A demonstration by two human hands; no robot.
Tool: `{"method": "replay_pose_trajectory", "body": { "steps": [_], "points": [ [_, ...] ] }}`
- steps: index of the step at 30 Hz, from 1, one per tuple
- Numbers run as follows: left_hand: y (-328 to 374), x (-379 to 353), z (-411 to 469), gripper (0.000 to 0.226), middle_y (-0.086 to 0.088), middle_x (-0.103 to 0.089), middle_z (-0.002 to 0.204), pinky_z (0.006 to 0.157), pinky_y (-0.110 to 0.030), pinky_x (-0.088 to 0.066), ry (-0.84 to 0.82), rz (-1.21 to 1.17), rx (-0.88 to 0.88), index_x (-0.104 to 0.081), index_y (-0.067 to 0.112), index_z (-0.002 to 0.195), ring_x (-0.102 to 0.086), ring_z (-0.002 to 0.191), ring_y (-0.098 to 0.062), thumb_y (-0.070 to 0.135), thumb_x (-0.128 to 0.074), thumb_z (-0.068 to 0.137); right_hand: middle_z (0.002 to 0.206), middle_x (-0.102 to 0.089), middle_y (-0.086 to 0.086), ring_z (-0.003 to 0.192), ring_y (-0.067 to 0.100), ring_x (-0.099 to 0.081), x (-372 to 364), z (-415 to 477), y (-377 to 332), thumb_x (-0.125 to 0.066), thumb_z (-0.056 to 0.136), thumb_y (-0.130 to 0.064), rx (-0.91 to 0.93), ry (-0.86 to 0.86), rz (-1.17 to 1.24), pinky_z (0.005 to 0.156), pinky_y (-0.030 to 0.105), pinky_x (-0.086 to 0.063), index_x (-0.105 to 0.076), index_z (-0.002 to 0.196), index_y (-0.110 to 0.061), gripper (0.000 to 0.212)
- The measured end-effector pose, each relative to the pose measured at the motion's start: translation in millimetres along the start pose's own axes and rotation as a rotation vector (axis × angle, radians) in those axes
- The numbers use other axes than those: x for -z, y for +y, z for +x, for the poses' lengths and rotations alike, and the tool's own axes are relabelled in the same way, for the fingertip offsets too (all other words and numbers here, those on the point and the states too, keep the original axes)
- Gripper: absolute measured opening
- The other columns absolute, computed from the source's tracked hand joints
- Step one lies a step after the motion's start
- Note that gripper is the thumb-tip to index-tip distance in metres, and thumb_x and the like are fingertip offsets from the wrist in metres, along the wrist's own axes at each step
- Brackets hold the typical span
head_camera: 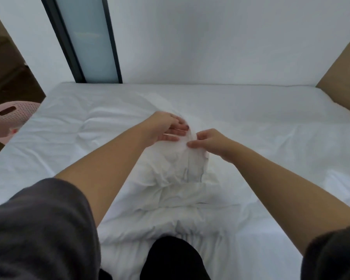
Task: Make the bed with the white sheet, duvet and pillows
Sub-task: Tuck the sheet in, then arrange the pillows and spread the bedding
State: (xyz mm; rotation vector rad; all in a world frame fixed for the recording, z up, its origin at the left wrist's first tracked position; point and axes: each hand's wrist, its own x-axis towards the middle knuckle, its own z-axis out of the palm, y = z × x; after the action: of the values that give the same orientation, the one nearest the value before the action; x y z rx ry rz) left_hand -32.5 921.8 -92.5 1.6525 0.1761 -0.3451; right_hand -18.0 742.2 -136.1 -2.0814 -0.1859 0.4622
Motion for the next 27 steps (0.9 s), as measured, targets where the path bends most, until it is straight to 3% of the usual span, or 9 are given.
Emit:
{"method": "replay_pose_trajectory", "body": {
  "steps": [2, 6, 9, 11, 14, 19, 22, 25, 27],
  "points": [
    [-17.4, 1.7, -4.6, 0.020, -0.006, -0.070, 0.105, 0.085, -0.036, -0.053, 0.094, 0.309, -0.086, -0.065, 0.012, 0.099, -0.066, 0.103, -0.024, 0.005, -0.047, 0.093, 0.069, -0.040, 0.005, 0.064, 0.017, -0.037, -6.7, -12.7, 3.8, -0.064, 0.084, -0.016, 0.067, 0.175, -0.149, 0.062, 0.031, -0.029, -0.046, 0.059, -0.002, 0.034],
    [-57.4, 10.1, -26.2, 0.041, -0.004, -0.045, 0.141, 0.103, -0.037, -0.039, 0.227, 0.858, -0.209, -0.047, 0.018, 0.136, -0.046, 0.126, -0.025, 0.021, -0.044, 0.095, 0.068, -0.045, 0.006, 0.063, 0.016, -0.039, -28.3, -38.0, 4.2, -0.048, 0.095, -0.021, 0.112, 0.354, -0.186, 0.058, 0.031, -0.029, -0.044, 0.066, -0.011, 0.030],
    [-81.4, 15.4, -42.1, 0.054, -0.007, -0.017, 0.159, 0.112, -0.043, -0.029, 0.223, 0.945, -0.226, -0.027, 0.016, 0.150, -0.027, 0.141, -0.029, 0.032, -0.042, 0.100, 0.075, -0.056, 0.010, 0.071, 0.022, -0.049, -40.5, -48.9, 6.4, -0.046, 0.098, -0.019, 0.065, 0.368, -0.076, 0.065, 0.033, -0.037, -0.057, 0.075, -0.004, 0.030],
    [-89.9, 17.2, -52.6, 0.058, -0.008, -0.006, 0.162, 0.115, -0.044, -0.024, 0.223, 0.985, -0.228, -0.021, 0.018, 0.152, -0.017, 0.146, -0.028, 0.038, -0.039, 0.101, 0.088, -0.063, 0.017, 0.084, 0.029, -0.057, -35.6, -51.6, 4.0, -0.044, 0.100, -0.018, 0.033, 0.394, -0.216, 0.069, 0.033, -0.040, -0.063, 0.084, -0.001, 0.030],
    [-99.4, 21.6, -64.4, 0.057, -0.008, -0.013, 0.160, 0.114, -0.046, -0.025, 0.143, 1.130, -0.228, -0.020, 0.018, 0.151, -0.017, 0.145, -0.026, 0.041, -0.036, 0.102, 0.118, -0.062, 0.023, 0.112, 0.036, -0.056, -3.0, -49.7, 5.6, -0.040, 0.102, -0.017, -0.050, 0.509, -0.395, 0.085, 0.033, -0.039, -0.065, 0.107, 0.001, 0.030],
    [-109.5, 33.4, -67.9, 0.056, -0.005, -0.025, 0.152, 0.106, -0.048, -0.032, 0.113, 1.199, -0.179, -0.023, 0.017, 0.148, -0.029, 0.135, -0.026, 0.045, -0.031, 0.100, 0.123, -0.058, 0.024, 0.116, 0.037, -0.053, 18.6, -46.2, 15.5, -0.035, 0.106, -0.022, -0.156, 0.424, -0.402, 0.090, 0.033, -0.039, -0.061, 0.111, 0.006, 0.038],
    [-111.3, 33.5, -61.2, 0.058, -0.006, -0.013, 0.160, 0.112, -0.048, -0.025, 0.109, 1.181, -0.172, -0.018, 0.018, 0.151, -0.019, 0.143, -0.025, 0.044, -0.031, 0.101, 0.112, -0.059, 0.020, 0.108, 0.035, -0.055, 5.6, -39.9, 19.9, -0.039, 0.104, -0.032, -0.169, 0.339, -0.260, 0.086, 0.035, -0.041, -0.064, 0.100, 0.002, 0.042],
    [-108.9, 37.6, -46.8, 0.060, -0.004, -0.004, 0.162, 0.116, -0.048, -0.020, 0.096, 1.183, -0.208, -0.015, 0.020, 0.153, -0.011, 0.148, -0.022, 0.047, -0.029, 0.101, 0.128, -0.055, 0.012, 0.120, 0.032, -0.053, 1.5, -21.4, 15.9, -0.042, 0.099, -0.052, -0.244, 0.271, -0.048, 0.099, 0.036, -0.040, -0.054, 0.130, 0.001, 0.063],
    [-106.6, 43.6, -32.1, 0.058, -0.003, -0.005, 0.162, 0.116, -0.049, -0.019, 0.096, 1.181, -0.216, -0.017, 0.022, 0.152, -0.011, 0.148, -0.021, 0.048, -0.029, 0.101, 0.131, -0.056, 0.011, 0.118, 0.032, -0.055, 3.6, 0.2, 9.9, -0.046, 0.095, -0.059, -0.235, 0.260, -0.016, 0.102, 0.037, -0.042, -0.054, 0.132, -0.001, 0.069]
  ]
}}
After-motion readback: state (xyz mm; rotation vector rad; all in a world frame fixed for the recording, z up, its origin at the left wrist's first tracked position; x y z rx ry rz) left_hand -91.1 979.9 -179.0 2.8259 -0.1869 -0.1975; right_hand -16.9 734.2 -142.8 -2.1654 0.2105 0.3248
